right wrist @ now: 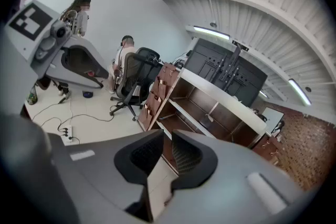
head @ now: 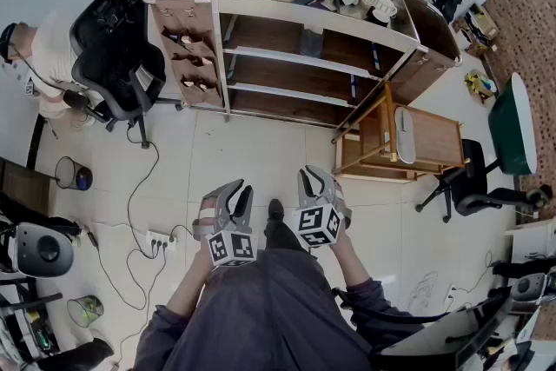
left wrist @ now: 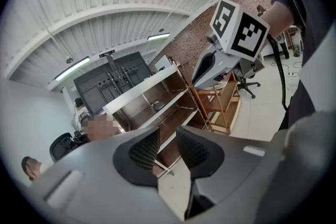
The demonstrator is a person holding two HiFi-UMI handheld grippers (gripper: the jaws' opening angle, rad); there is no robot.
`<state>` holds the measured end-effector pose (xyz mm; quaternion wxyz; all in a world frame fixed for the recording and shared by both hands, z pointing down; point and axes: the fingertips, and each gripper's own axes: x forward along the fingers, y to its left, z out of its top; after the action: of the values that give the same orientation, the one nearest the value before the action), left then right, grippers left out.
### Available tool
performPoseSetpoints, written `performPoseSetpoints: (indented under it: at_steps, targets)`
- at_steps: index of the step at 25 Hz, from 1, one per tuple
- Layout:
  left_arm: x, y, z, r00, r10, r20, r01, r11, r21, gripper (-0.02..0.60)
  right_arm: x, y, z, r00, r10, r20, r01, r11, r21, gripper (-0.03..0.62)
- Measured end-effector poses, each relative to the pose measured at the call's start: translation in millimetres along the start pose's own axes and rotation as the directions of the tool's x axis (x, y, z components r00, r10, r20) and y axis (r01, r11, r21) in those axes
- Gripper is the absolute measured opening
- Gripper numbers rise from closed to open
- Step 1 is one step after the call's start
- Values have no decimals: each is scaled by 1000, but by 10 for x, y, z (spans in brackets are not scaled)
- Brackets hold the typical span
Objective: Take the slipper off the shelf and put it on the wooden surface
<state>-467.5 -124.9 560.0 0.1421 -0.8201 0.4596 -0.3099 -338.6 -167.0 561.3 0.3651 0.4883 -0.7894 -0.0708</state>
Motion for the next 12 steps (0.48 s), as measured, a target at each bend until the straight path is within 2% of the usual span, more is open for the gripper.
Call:
performPoseSetpoints:
  at_steps: [8, 12]
  targets:
    - [743, 240, -185, 996, -31, -86, 31, 999, -9, 115, 1325, -704, -148, 999, -22, -47, 14, 983, -181, 92]
    - [1268, 510, -160, 990, -26, -140, 22, 999, -33, 110, 2321, -1317, -213, 994, -96, -49, 72, 930, -360, 100]
